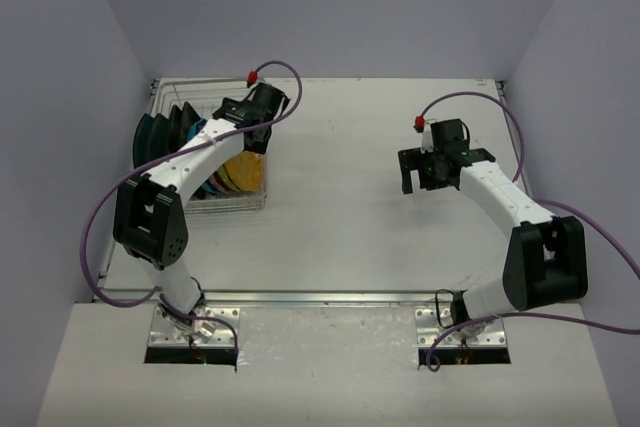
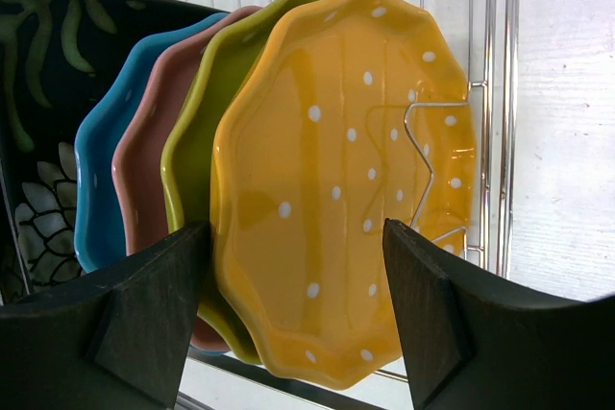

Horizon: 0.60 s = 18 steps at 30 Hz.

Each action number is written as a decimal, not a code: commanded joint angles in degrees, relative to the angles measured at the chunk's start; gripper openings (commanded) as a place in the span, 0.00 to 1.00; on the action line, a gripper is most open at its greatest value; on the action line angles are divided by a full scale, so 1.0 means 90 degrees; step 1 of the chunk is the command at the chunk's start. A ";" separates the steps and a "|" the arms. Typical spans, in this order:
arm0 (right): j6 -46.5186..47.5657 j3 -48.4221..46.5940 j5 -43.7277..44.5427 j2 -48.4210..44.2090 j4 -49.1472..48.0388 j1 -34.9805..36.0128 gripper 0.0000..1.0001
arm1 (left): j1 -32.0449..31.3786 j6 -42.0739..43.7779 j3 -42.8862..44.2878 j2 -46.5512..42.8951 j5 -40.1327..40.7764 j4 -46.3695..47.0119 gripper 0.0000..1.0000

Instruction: Unload the plates from the dish rack

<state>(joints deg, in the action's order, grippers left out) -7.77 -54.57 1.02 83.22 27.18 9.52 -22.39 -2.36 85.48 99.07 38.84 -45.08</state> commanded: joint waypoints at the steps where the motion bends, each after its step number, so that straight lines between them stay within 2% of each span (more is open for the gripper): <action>1: -0.0035 -0.0215 0.0003 -0.0037 -0.0090 0.0025 0.99 | 0.0274 -0.0074 0.0038 0.0179 -0.0370 -0.0072 0.69; 8: -0.0038 -0.0272 -0.0029 -0.0002 -0.0051 0.0017 0.99 | 0.0274 -0.0149 -0.0245 0.0347 -0.1032 -0.0020 0.69; 14: -0.0029 -0.0291 -0.0035 -0.0003 -0.0018 0.0017 0.99 | 0.0275 -0.0265 -0.0422 0.0403 -0.2125 0.0188 0.66; 16: -0.0005 -0.0295 -0.0025 -0.0028 -0.0011 0.0018 0.99 | 0.0271 -0.0262 -0.0487 0.0304 -0.2495 0.0351 0.62; 18: 0.0000 -0.0299 -0.0025 -0.0028 0.0002 0.0022 0.99 | 0.0271 -0.0236 -0.0518 0.0149 -0.2638 0.0459 0.51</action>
<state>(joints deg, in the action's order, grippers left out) -7.75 -54.59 0.97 83.22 27.58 9.52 -20.75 -1.39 84.63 98.74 33.63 -43.43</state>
